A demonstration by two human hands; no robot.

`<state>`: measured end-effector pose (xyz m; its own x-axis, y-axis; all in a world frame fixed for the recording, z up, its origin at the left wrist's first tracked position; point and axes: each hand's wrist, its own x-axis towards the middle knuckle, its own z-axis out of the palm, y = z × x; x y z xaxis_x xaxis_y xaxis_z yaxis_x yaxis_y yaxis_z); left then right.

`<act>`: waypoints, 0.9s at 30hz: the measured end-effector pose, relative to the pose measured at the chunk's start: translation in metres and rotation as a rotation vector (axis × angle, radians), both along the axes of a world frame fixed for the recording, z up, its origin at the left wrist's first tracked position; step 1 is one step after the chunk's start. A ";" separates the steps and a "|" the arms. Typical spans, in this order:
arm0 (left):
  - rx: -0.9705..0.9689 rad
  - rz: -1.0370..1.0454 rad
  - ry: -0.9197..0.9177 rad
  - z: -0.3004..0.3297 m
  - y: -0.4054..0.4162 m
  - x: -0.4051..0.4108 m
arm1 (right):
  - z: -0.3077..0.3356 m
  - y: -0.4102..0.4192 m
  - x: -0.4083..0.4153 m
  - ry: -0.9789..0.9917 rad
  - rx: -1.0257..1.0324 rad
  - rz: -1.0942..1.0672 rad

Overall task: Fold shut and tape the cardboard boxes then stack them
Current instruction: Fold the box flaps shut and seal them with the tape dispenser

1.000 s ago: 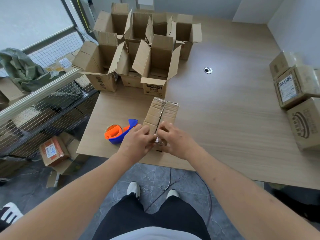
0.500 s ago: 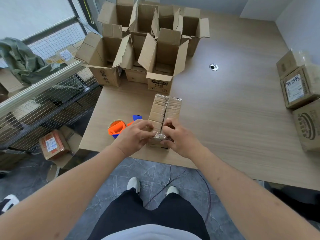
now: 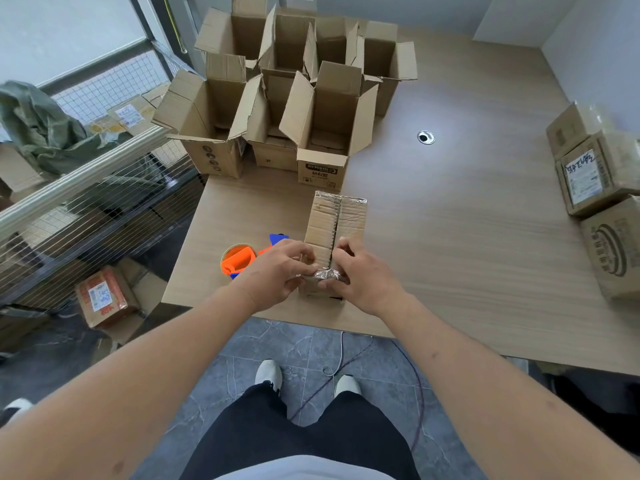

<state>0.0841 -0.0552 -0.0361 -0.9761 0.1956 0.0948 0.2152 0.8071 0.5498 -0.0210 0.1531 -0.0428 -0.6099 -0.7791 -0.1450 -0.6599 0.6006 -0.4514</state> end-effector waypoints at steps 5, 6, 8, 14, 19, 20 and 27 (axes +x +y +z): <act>0.008 -0.029 -0.033 0.004 0.000 -0.001 | 0.000 -0.002 0.004 -0.020 0.011 -0.041; 0.017 -0.035 -0.046 0.006 -0.003 -0.003 | 0.001 -0.003 0.003 -0.027 0.009 -0.045; 0.036 -0.045 -0.046 0.008 -0.013 -0.007 | 0.002 -0.005 0.005 -0.012 0.011 -0.046; -0.002 -0.068 -0.055 -0.007 -0.031 -0.011 | -0.001 -0.020 0.019 0.058 0.027 -0.180; 0.024 -0.032 -0.026 -0.012 -0.030 -0.004 | -0.005 -0.028 0.026 0.051 0.084 -0.220; 0.021 -0.030 -0.028 -0.012 -0.029 -0.004 | -0.003 -0.029 0.027 0.047 0.090 -0.223; 0.095 0.024 -0.038 -0.005 -0.037 -0.010 | 0.012 -0.049 0.037 0.059 0.128 -0.304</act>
<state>0.0743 -0.0918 -0.0410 -0.9836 0.1644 0.0747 0.1742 0.7554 0.6317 0.0159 0.1042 -0.0309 -0.8218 -0.5381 -0.1870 -0.4649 0.8232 -0.3258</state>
